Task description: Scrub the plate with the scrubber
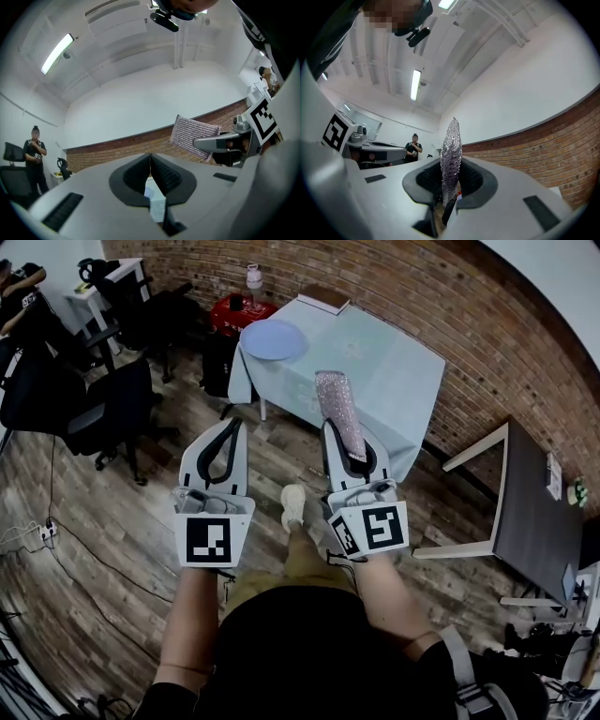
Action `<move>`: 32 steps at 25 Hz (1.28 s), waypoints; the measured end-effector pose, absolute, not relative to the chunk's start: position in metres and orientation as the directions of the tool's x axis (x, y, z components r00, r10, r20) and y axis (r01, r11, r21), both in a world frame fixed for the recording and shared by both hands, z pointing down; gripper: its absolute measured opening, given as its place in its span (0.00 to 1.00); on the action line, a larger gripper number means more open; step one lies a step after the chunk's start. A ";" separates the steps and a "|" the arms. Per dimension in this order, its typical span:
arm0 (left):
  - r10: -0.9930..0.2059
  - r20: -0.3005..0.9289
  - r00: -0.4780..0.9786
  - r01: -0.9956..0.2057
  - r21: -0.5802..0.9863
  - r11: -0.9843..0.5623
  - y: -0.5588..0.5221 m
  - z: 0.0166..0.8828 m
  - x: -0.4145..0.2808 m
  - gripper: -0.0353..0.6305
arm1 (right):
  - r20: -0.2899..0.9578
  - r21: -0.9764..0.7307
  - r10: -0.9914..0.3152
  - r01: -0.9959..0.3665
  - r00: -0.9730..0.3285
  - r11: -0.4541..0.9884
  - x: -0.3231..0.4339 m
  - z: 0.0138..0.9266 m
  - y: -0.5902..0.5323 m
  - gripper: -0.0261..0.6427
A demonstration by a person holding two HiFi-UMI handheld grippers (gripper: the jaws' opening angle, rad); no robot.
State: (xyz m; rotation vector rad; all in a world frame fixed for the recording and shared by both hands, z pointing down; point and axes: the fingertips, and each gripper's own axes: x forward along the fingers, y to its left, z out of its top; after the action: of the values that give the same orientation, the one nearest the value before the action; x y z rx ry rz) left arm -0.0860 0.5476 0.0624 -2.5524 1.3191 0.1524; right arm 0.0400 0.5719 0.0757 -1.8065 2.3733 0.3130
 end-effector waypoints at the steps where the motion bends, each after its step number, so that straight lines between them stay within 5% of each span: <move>1: -0.784 -0.209 0.584 -0.811 -0.179 -0.557 0.536 0.065 -0.081 0.09 | -0.236 0.071 -0.934 -0.963 -0.268 0.259 0.044 0.079 0.560 0.17; 32: -0.847 -0.027 0.530 -0.828 -0.231 -0.511 0.095 0.126 0.023 0.09 | -0.071 0.031 -0.896 -0.899 -0.438 0.437 0.138 0.127 0.098 0.17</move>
State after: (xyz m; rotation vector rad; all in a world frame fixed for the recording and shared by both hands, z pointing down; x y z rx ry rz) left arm 0.0229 0.0951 0.1265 -2.5534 1.4195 -0.1321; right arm 0.1381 0.0977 0.1273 -1.6407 2.6254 0.0986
